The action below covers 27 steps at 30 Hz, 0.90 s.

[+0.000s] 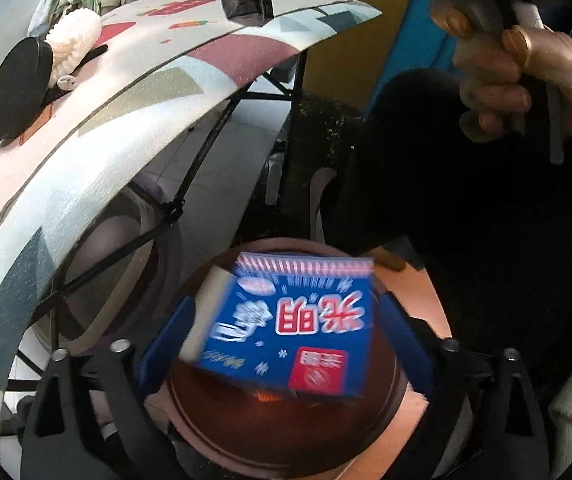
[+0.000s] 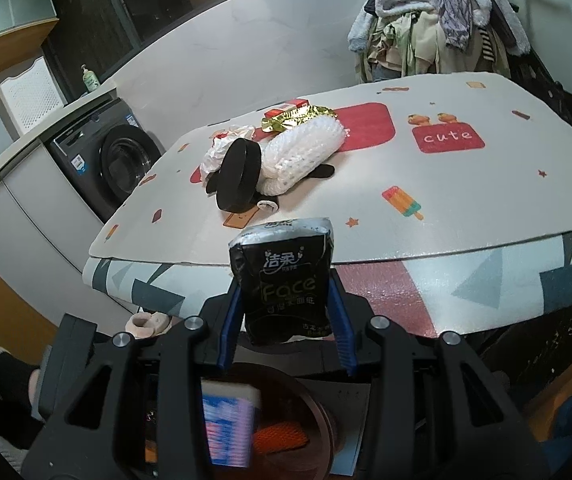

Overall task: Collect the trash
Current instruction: 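Lower the blue milk carton into the brown bin and open the left gripper, then lower the black tissue pack into the bin and open the right gripper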

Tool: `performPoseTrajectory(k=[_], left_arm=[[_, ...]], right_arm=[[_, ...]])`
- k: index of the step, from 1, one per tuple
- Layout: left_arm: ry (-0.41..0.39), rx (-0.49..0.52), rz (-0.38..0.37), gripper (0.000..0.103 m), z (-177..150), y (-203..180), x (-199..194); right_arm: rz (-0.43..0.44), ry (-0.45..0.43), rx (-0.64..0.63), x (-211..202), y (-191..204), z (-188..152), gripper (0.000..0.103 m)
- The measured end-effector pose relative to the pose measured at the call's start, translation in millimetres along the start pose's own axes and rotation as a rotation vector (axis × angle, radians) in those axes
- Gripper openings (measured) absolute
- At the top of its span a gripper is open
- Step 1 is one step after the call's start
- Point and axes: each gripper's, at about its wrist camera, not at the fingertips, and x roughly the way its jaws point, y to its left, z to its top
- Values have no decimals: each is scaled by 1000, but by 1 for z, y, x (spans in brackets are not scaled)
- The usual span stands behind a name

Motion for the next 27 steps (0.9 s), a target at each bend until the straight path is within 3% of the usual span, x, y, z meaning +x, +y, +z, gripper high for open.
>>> performPoseTrajectory(k=[4, 10, 14, 19, 23, 27], left_arm=[[-34, -53, 23, 95, 0, 11, -11], [-206, -248, 135, 96, -9, 49, -66], [-301, -302, 294, 97, -33, 59, -107], [-361, -315, 413, 97, -51, 55, -130], [-414, -362, 459, 97, -65, 57, -138], [-434, -448, 446, 97, -71, 72, -143]], right_arm=[[-2, 13, -19, 4, 5, -1, 42], [17, 41, -42, 14, 16, -3, 42], [28, 86, -94, 27, 32, -10, 42], [54, 163, -181, 47, 57, -26, 42], [57, 225, -275, 62, 76, -43, 42], [58, 309, -401, 79, 99, -62, 42]])
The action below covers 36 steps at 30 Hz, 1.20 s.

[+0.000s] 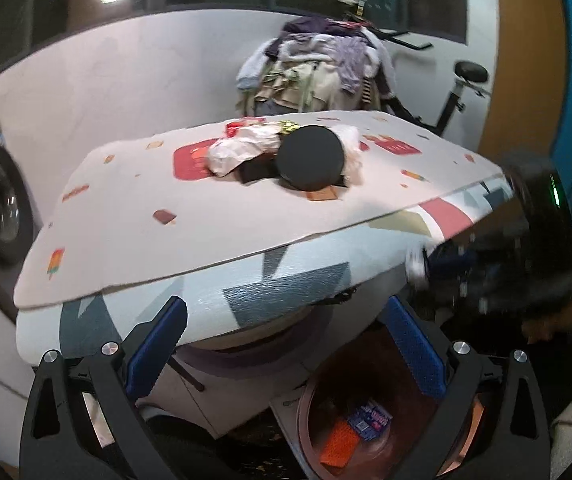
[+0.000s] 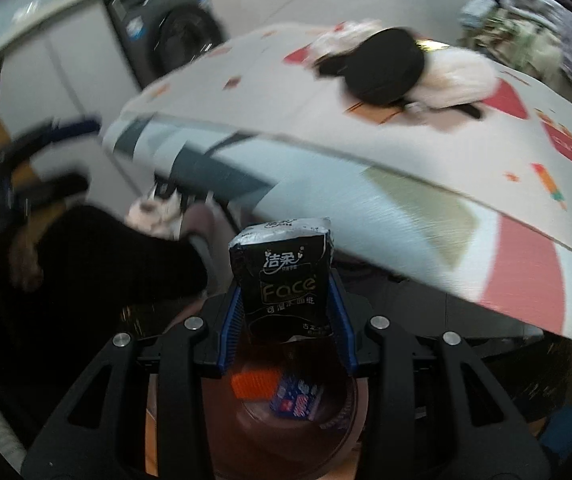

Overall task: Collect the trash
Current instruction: 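Lower the black tissue pack into the bin and open the right gripper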

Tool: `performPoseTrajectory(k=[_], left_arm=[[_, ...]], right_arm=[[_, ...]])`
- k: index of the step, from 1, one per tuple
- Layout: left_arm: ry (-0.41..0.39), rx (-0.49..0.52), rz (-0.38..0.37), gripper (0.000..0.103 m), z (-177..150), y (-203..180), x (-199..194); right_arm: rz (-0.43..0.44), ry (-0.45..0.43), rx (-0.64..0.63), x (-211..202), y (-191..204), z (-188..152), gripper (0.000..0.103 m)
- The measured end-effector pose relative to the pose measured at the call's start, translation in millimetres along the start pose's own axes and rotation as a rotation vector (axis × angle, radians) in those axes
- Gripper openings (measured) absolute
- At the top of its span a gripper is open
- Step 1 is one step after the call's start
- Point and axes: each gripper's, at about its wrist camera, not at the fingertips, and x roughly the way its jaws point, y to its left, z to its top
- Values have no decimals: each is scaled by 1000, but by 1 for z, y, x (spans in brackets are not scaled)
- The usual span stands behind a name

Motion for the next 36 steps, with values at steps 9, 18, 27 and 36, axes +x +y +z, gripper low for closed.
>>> performPoseTrajectory(k=[9, 18, 27, 36], left_arm=[[42, -88, -4, 97, -5, 17, 9], [63, -100, -7, 97, -6, 19, 15], [70, -91, -4, 97, -7, 17, 15], [69, -82, -1, 97, -7, 15, 15]], right_arm=[[13, 123, -116, 29, 25, -6, 42], [22, 133, -115, 34, 25, -5, 44], [20, 131, -110, 32, 25, -5, 65], [-53, 39, -57, 16, 14, 2, 97]])
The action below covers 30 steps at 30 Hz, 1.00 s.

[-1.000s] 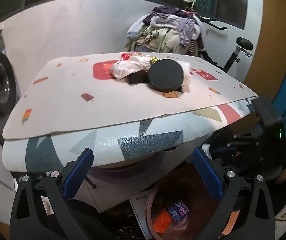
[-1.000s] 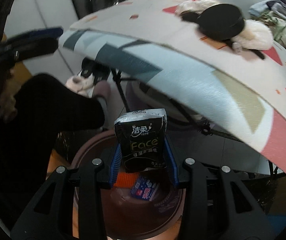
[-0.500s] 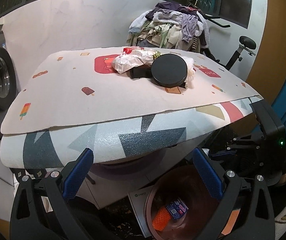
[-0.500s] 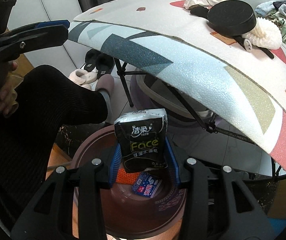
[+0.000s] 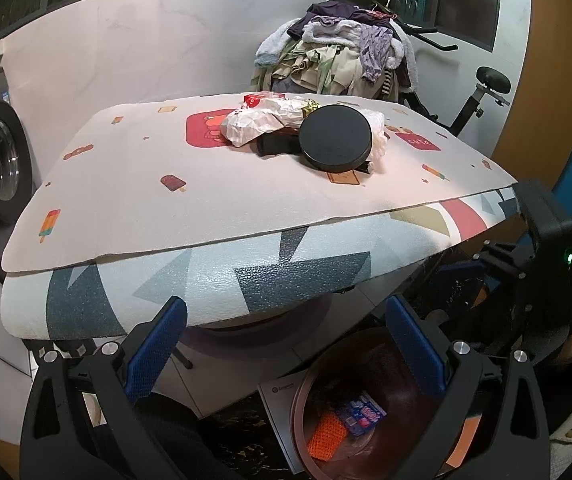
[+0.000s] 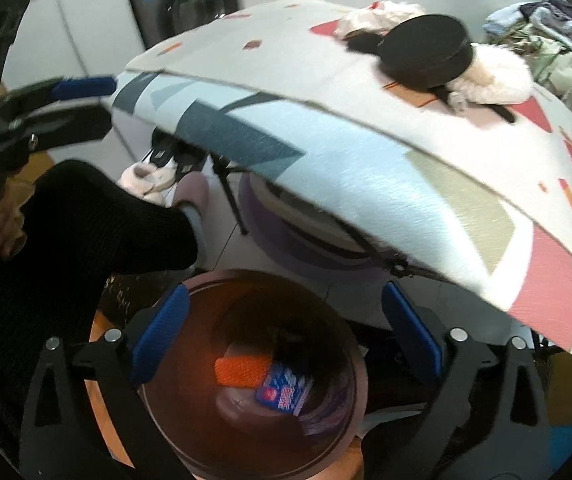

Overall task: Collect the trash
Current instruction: 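Lower the black tissue pack into the bin and open the right gripper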

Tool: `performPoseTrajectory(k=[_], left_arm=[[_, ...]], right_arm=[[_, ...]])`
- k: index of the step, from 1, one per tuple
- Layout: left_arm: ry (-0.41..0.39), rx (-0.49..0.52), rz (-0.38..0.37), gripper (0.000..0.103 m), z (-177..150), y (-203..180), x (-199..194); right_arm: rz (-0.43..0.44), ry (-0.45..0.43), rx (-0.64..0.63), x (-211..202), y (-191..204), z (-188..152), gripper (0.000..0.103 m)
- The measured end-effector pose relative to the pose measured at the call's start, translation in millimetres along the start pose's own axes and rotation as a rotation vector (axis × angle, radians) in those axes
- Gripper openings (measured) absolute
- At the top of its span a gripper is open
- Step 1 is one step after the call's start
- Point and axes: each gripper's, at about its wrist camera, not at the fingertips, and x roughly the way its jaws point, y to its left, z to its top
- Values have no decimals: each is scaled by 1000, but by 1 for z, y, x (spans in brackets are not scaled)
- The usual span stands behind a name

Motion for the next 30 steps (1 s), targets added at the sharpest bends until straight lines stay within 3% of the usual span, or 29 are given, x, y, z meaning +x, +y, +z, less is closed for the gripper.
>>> performPoseTrajectory(k=[13, 30], left_arm=[[2, 15, 9, 97, 0, -4, 0], [-2, -5, 12, 97, 4, 1, -1]], right_arm=[[-74, -94, 85, -15, -19, 3, 97], [-94, -157, 178, -32, -38, 1, 97]])
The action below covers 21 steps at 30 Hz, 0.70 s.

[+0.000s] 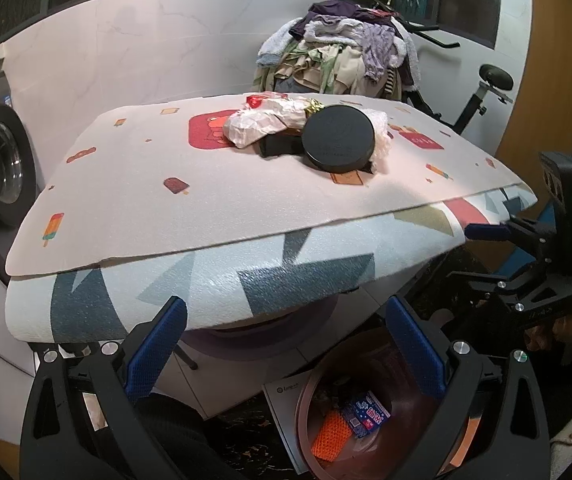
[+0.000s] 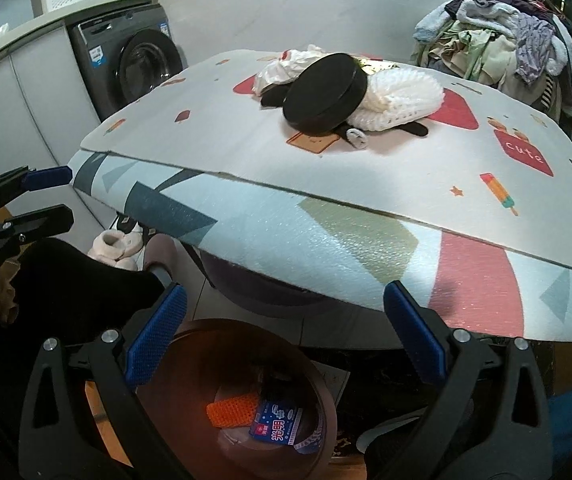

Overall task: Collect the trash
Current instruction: 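Lower the black tissue pack into the bin and open the right gripper, then grasp the black round lid with the left gripper while the right gripper reaches the white foam net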

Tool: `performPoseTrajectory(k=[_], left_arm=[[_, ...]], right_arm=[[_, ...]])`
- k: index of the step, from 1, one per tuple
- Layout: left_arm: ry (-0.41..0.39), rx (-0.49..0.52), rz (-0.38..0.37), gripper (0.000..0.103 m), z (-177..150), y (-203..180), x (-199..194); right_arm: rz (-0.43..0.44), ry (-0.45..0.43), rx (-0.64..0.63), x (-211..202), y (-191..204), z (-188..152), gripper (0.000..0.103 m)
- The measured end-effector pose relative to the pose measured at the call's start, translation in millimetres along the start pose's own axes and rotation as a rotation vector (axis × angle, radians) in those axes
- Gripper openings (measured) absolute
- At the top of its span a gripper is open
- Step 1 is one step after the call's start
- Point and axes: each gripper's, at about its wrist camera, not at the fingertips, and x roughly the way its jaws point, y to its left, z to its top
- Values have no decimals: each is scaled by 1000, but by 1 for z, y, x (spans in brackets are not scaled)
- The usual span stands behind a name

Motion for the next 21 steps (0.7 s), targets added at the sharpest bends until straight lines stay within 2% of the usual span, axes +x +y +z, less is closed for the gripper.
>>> performPoseTrajectory(k=[7, 11, 17, 21], left_arm=[[-20, -6, 10, 97, 18, 13, -2], [-48, 14, 10, 97, 40, 18, -2], [-79, 44, -46, 97, 83, 15, 15], [-61, 105, -102, 97, 107, -5, 41]], right_arm=[[-39, -14, 93, -7, -22, 6, 97], [-77, -23, 108, -11, -36, 15, 97], [-107, -61, 131, -19, -63, 39, 97], [-105, -78, 138, -22, -80, 57, 97]])
